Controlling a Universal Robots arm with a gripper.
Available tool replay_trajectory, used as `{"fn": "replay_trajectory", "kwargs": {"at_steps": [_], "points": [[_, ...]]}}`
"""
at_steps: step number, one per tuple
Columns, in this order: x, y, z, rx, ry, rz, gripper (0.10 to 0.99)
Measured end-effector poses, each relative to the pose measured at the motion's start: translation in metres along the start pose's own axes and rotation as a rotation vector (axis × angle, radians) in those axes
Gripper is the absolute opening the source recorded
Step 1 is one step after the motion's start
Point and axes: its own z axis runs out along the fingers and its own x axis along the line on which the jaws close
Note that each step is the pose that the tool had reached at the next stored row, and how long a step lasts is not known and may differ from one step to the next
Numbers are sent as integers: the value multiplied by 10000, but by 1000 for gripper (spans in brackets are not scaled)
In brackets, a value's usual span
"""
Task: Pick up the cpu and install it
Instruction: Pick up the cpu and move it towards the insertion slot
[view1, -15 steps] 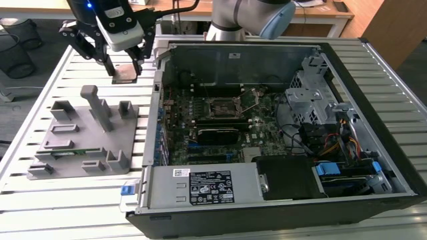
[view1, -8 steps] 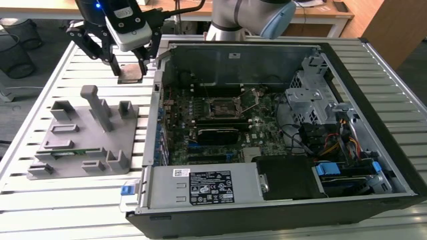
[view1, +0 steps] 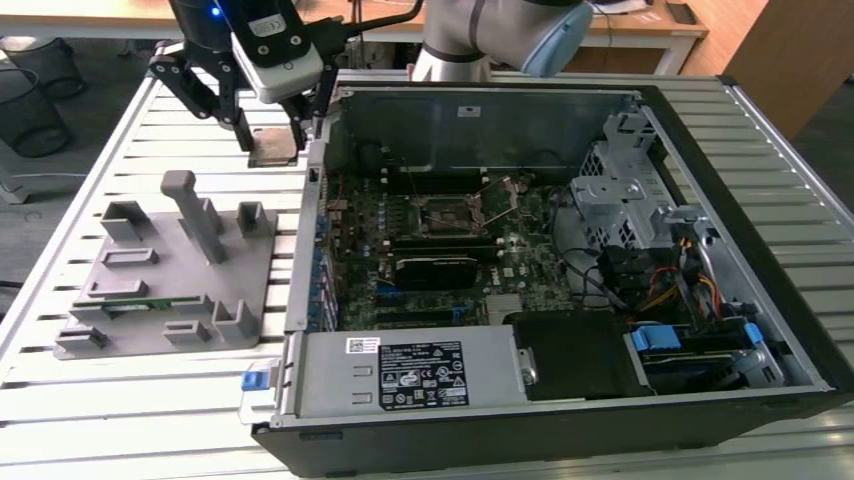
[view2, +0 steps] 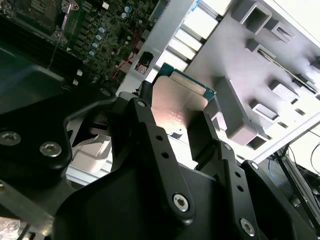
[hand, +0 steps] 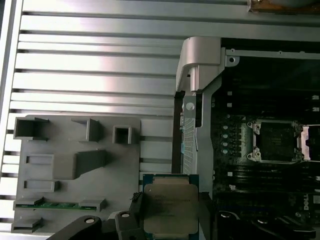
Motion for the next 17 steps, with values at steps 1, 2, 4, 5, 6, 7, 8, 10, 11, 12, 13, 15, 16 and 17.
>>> {"fn": "replay_trajectory", "kwargs": {"at_steps": [1,2,4,5,6,7,8,10,11,12,13,15,16,17], "points": [[-14,0,0,-2,0,0,525],[-29,-1,0,-4,0,0,525],[-57,-2,-1,-7,0,0,525],[-71,-2,-1,-8,0,0,525],[-86,-2,-1,-10,0,0,525],[-101,-3,-1,-11,0,0,525],[-115,-4,-2,-11,0,0,525],[-143,-4,-2,-14,0,-1,525],[-157,-5,-2,-14,0,0,525],[-170,-5,-2,-15,0,0,525],[-183,-5,-3,-15,0,0,525],[-211,-6,-3,-16,0,0,525],[-223,-6,-3,-16,0,1,525],[-236,-7,-3,-16,0,1,525]]}}
